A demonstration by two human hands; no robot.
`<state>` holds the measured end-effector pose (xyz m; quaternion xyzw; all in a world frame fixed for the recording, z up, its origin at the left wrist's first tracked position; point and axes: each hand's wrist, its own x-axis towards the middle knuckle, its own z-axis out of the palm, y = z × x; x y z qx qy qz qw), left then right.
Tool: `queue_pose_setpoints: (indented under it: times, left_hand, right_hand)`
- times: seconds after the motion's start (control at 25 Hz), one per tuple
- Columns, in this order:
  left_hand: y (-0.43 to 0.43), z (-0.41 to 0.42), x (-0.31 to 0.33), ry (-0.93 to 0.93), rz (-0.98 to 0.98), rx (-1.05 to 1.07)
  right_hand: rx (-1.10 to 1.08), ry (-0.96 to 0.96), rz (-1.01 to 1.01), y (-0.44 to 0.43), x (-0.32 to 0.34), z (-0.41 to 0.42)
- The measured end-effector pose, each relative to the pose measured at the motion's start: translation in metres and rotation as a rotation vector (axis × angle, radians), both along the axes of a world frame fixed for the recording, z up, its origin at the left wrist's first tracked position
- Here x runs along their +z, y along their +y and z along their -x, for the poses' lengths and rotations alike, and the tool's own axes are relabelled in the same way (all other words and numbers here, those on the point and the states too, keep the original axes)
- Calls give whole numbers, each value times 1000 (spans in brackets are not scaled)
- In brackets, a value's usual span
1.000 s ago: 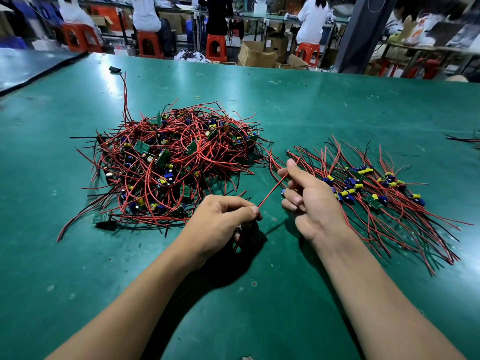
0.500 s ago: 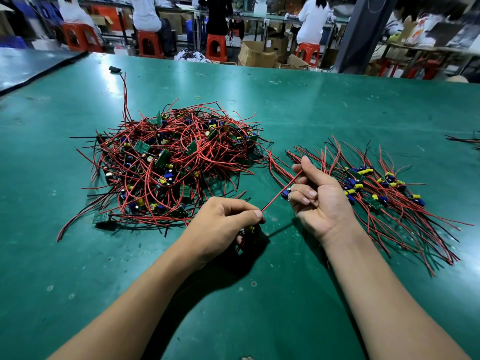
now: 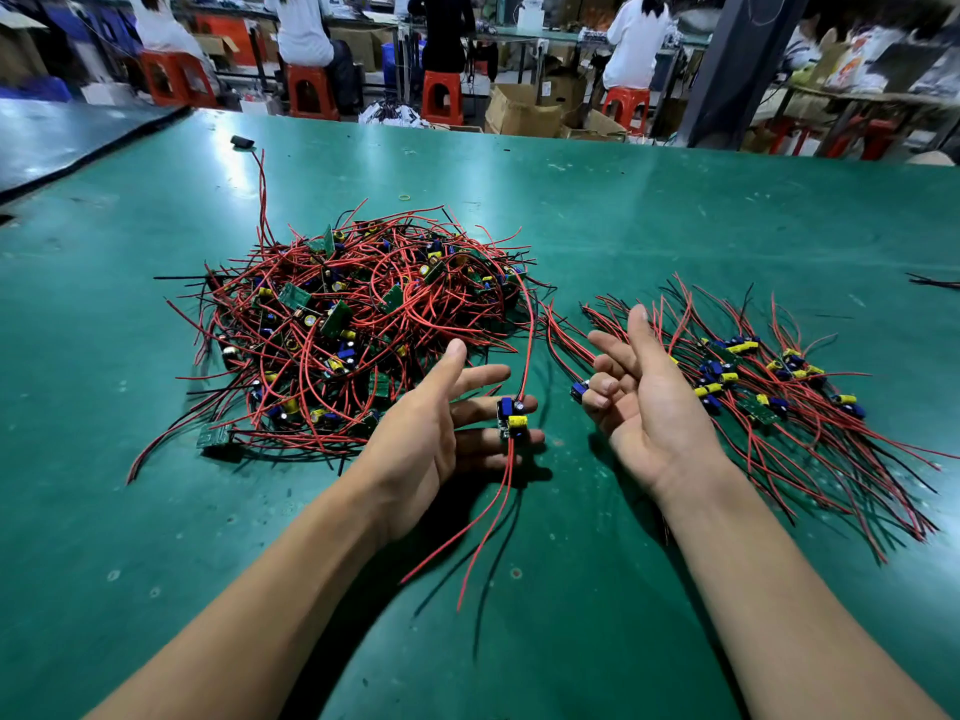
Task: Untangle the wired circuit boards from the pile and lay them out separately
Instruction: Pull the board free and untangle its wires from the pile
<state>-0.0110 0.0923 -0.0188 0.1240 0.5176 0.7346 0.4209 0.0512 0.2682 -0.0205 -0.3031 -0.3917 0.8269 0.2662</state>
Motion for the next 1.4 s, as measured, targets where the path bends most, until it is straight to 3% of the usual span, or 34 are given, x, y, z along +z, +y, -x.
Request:
queue_pose_setpoints:
  times: [0.16, 0.44, 0.56, 0.72, 0.8, 0.92, 1.04, 1.12, 1.28, 1.4]
  left_hand:
    - [1, -1, 1, -58, -56, -10]
    - [5, -3, 1, -59, -154, -33]
    - [5, -6, 2, 87, -37, 81]
    - [-4, -6, -5, 813, 295, 321]
    - [-7, -5, -5, 1046, 394, 422]
    - [-8, 2, -4, 1140, 524, 539]
    - [-12, 13, -9, 1101, 691, 582]
    - [-16, 16, -11, 1052, 733, 559]
    - [-18, 17, -10, 1058, 751, 517]
    - [-19, 18, -12, 1093, 776, 514]
  right_hand:
    - [45, -17, -135, -3, -2, 0]
    - [337, -257, -1034, -31, -10, -7]
    - [205, -246, -1007, -25, -8, -6]
    - [-102, -394, -1037, -2, -7, -11]
    - [-165, -507, -1147, 3, -8, -13]
    - [-178, -494, -1372, -2, -7, -13]
    - [162, -309, -1330, -16, -7, -10]
    - [363, -385, -1390, -21, -12, -9]
    - [231, -651, -1390, -8, -13, -10]
    - [169, -664, -1350, -4, -14, -11]
